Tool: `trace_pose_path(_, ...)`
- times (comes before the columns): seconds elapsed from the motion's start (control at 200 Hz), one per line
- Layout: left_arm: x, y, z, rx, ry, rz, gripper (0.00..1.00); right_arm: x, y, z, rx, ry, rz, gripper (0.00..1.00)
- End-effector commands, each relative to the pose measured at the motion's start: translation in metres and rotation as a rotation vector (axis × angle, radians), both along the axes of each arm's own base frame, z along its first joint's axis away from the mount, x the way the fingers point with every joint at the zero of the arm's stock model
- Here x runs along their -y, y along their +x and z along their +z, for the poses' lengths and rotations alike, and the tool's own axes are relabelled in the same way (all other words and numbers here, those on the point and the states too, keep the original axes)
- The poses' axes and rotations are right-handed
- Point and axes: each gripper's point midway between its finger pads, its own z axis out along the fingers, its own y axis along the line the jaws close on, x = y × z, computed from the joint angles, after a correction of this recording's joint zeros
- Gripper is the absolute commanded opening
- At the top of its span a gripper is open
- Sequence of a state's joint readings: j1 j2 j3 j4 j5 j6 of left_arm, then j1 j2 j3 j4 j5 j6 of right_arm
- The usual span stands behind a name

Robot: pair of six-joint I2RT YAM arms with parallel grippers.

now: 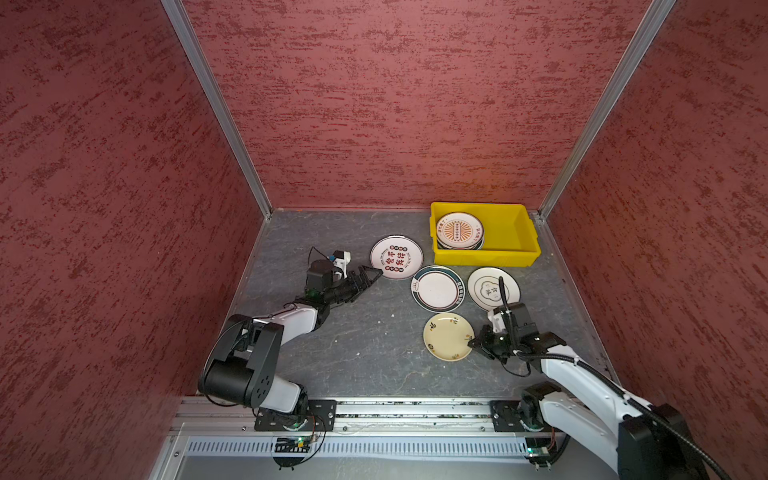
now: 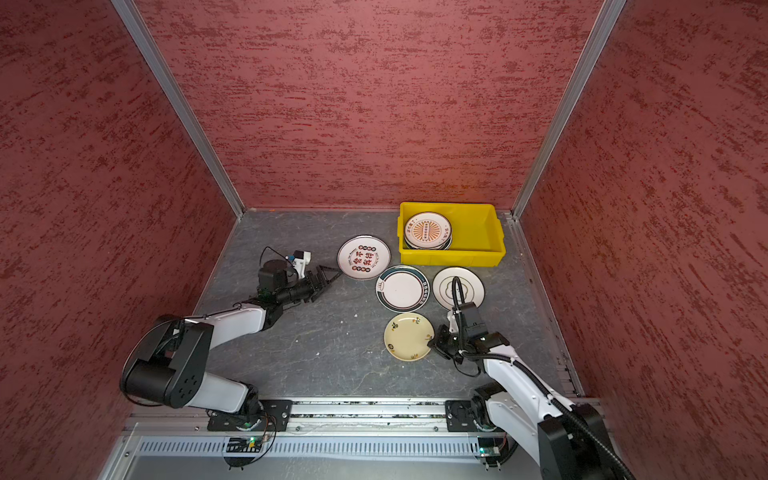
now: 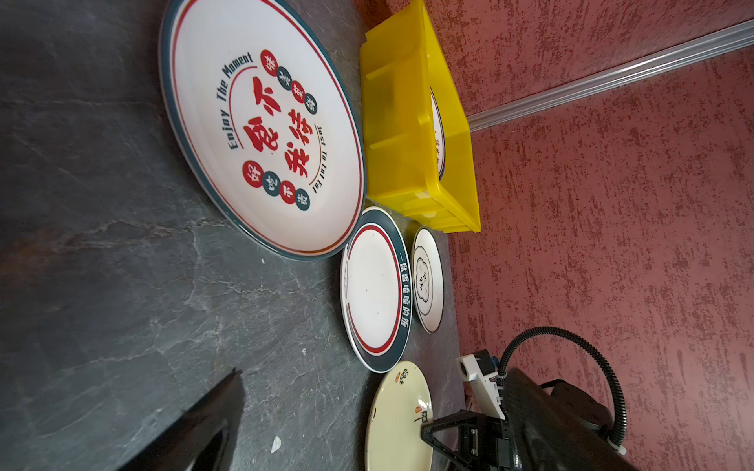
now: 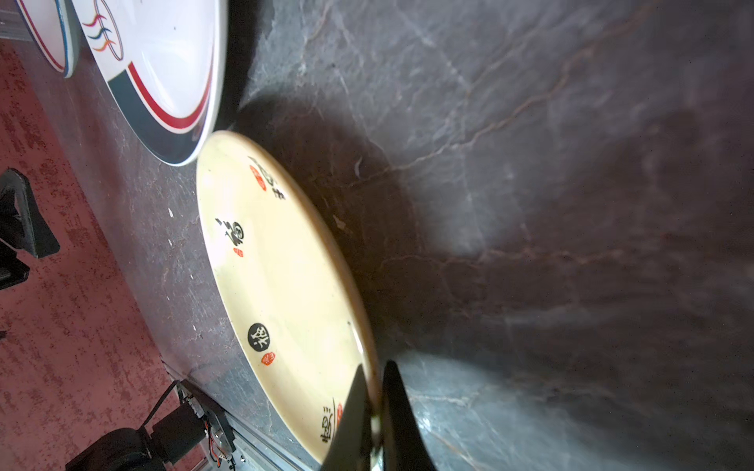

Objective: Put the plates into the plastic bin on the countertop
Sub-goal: 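Lift the cream plate and carry it to the yellow bin with right gripper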

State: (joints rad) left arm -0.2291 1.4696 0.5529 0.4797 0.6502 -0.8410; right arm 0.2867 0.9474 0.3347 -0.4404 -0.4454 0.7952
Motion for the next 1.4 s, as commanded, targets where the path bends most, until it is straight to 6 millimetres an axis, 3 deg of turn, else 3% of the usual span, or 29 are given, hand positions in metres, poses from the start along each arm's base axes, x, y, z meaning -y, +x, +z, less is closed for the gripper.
trace_pose_path(0.0, -0.002, 0.002, 0.011, 0.039, -0.005, -0.002, 0.99, 0.001, 0.014, 0.018, 0.079, -0.021, 0.000, 0.00)
trace_pose_path(0.426, -0.002, 0.001, 0.014, 0.046, -0.008, -0.004, 1.00, -0.006, 0.041, 0.062, 0.214, 0.003, 0.013, 0.00)
trace_pose_path(0.842, 0.000, 0.001, 0.017, 0.062, -0.021, -0.019, 0.99, -0.016, 0.085, 0.113, 0.374, 0.034, -0.004, 0.00)
trace_pose_path(1.082, 0.001, 0.001, 0.018, 0.074, -0.018, -0.023, 0.99, -0.011, 0.129, 0.147, 0.507, -0.055, -0.030, 0.00)
trace_pose_path(1.398, -0.002, 0.002, 0.016, 0.090, 0.014, -0.015, 0.99, -0.019, 0.192, 0.198, 0.671, -0.075, -0.066, 0.00)
